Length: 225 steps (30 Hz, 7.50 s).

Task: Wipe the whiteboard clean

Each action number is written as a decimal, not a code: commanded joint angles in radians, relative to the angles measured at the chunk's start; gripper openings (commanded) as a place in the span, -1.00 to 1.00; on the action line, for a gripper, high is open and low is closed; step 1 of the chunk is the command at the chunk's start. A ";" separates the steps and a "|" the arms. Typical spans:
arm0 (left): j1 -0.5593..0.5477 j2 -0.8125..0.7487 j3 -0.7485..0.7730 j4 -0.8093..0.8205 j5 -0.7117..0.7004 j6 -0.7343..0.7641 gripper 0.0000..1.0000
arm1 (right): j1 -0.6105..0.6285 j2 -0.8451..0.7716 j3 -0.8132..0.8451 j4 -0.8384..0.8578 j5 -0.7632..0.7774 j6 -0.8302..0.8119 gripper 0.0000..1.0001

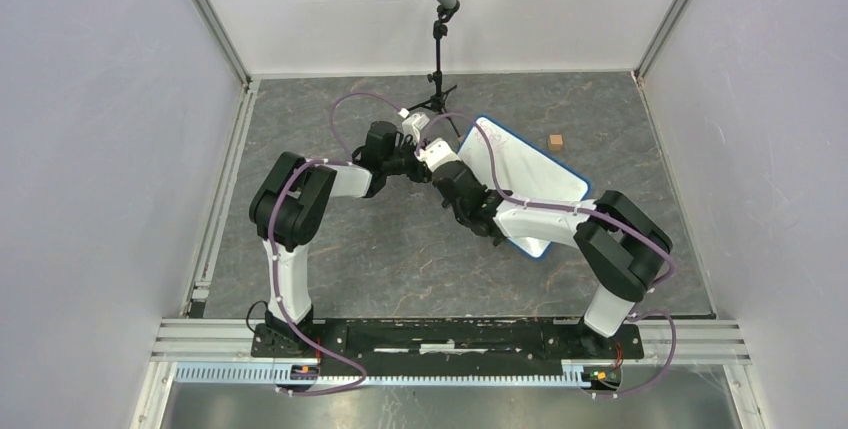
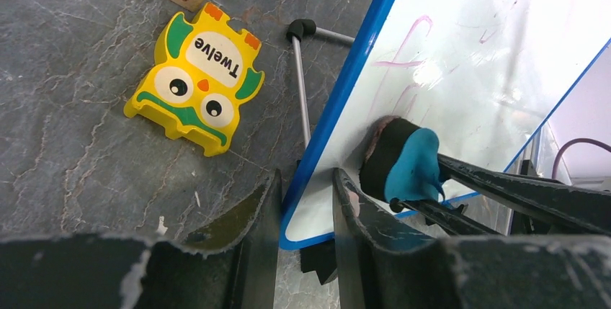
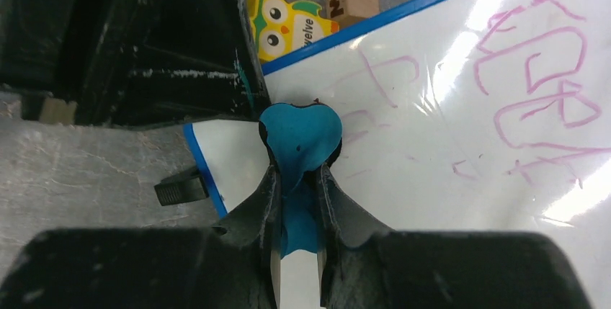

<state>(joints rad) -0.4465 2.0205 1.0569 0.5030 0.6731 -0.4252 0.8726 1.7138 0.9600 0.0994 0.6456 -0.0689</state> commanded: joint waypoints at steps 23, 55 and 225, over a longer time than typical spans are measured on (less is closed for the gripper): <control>0.000 -0.019 -0.003 0.015 -0.063 0.023 -0.28 | -0.076 0.021 0.094 -0.035 0.004 0.051 -0.67; 0.024 -0.005 0.015 -0.028 -0.046 0.028 -0.33 | -0.122 0.085 0.233 -0.124 0.024 0.189 -0.72; 0.036 0.111 0.105 0.231 0.252 -0.175 -0.19 | -0.048 -0.173 0.140 -0.314 0.117 0.077 -0.66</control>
<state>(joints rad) -0.4507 2.1757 1.1908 0.6941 0.9360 -0.5636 0.8246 1.5387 1.0763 -0.2436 0.7147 0.0196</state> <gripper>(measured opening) 0.380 0.217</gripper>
